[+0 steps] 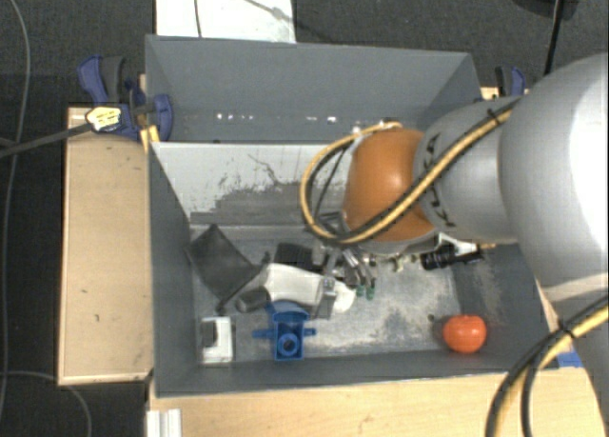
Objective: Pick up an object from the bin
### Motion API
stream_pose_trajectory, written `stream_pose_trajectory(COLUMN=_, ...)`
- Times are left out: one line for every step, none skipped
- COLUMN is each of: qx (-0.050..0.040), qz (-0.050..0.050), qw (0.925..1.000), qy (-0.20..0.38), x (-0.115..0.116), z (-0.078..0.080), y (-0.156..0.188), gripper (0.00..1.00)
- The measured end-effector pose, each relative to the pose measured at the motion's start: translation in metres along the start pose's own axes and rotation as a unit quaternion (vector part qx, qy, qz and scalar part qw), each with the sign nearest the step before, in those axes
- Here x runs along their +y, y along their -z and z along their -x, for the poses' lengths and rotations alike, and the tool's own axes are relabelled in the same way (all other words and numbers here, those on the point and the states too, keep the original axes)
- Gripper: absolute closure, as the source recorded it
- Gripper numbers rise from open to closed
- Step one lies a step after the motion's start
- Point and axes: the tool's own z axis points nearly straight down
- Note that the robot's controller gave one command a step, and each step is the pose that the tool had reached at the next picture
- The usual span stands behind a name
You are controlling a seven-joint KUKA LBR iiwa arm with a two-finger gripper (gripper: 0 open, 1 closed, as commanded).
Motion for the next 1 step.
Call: stream_pose_trajectory(qx=-0.0022, qz=0.001, qw=1.0, qy=0.002, x=-0.0001, z=-0.0077, y=0.0008, gripper=1.0)
